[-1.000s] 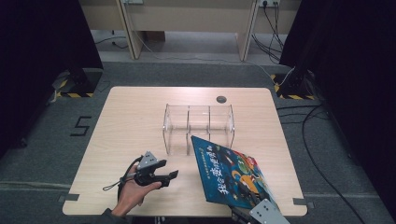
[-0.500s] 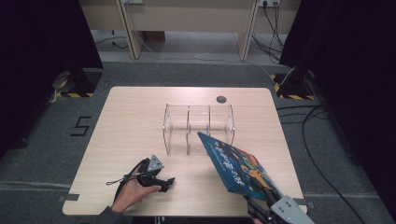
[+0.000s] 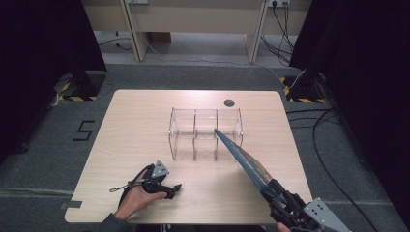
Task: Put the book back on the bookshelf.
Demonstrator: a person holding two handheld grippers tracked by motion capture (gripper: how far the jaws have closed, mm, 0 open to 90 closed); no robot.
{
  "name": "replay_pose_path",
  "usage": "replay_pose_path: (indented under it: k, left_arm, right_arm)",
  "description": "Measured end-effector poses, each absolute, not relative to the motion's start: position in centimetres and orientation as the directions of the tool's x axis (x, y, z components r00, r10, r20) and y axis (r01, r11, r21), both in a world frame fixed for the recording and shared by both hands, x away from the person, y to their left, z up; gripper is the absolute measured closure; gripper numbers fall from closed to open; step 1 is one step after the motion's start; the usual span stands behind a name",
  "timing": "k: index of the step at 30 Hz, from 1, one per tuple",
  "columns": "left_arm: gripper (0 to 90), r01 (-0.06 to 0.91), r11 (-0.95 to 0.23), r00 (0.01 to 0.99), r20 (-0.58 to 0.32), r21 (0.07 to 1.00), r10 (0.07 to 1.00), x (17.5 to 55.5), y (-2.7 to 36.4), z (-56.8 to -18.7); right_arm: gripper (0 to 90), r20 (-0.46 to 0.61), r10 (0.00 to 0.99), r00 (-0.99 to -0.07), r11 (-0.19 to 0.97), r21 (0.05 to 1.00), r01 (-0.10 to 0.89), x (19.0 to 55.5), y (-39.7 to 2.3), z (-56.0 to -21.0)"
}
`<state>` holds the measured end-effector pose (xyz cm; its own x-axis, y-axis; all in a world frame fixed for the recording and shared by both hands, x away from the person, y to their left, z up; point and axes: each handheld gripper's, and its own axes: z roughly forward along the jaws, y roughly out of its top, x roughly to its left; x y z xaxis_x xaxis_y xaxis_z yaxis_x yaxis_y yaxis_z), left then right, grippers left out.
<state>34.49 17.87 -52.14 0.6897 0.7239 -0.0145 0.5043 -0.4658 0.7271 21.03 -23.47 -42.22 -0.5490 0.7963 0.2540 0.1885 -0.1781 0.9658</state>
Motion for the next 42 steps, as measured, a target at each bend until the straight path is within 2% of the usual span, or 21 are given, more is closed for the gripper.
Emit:
replay_pose_path:
  k: [3, 9, 10, 18, 27, 31, 35, 38, 42]
  left_arm:
    - [14.2, 0.504, -0.466, 0.69, -0.014, 0.727, 0.724, 34.5, 17.9, -52.1]
    - [14.2, 0.504, -0.466, 0.69, -0.014, 0.728, 0.723, 34.5, 17.9, -52.1]
    - [14.2, 0.503, -0.466, 0.69, -0.014, 0.728, 0.723, 34.5, 17.9, -52.1]
    - [14.2, 0.502, -0.466, 0.692, -0.015, 0.728, 0.722, 34.5, 17.9, -52.2]
    - [14.2, 0.5, -0.471, 0.697, -0.015, 0.726, 0.717, 34.5, 17.9, -52.1]
    - [14.2, 0.499, -0.472, 0.698, -0.015, 0.727, 0.716, 34.5, 17.9, -52.1]
    - [14.2, 0.497, -0.47, 0.698, -0.014, 0.729, 0.716, 34.5, 17.9, -52.2]
    - [14.2, 0.497, -0.47, 0.698, -0.015, 0.729, 0.716, 34.5, 17.9, -52.2]
    - [14.2, 0.496, -0.47, 0.699, -0.014, 0.73, 0.715, 34.5, 17.9, -52.2]
  right_arm:
    - [58.5, 0.291, 0.78, -0.554, -0.22, 0.956, 0.192, 21.1, -24.0, -42.3]
    - [63.4, 0.292, 0.796, -0.53, -0.238, 0.956, 0.169, 20.9, -25.2, -42.1]
    - [66.1, 0.266, 0.813, -0.518, -0.221, 0.964, 0.148, 20.8, -25.6, -42.0]
    - [69.0, 0.248, 0.836, -0.489, -0.214, 0.969, 0.125, 20.6, -26.4, -41.9]
    - [70.4, 0.282, 0.842, -0.46, -0.254, 0.959, 0.122, 20.6, -27.3, -42.0]
    - [73.2, 0.241, 0.861, -0.447, -0.216, 0.97, 0.107, 20.6, -27.6, -41.9]
    - [74.1, 0.257, 0.862, -0.437, -0.23, 0.967, 0.114, 20.9, -28.1, -42.4]
    - [75.8, 0.204, 0.884, -0.421, -0.179, 0.979, 0.098, 20.9, -28.2, -42.2]
    - [76.4, 0.186, 0.889, -0.418, -0.164, 0.982, 0.088, 20.9, -28.3, -42.2]
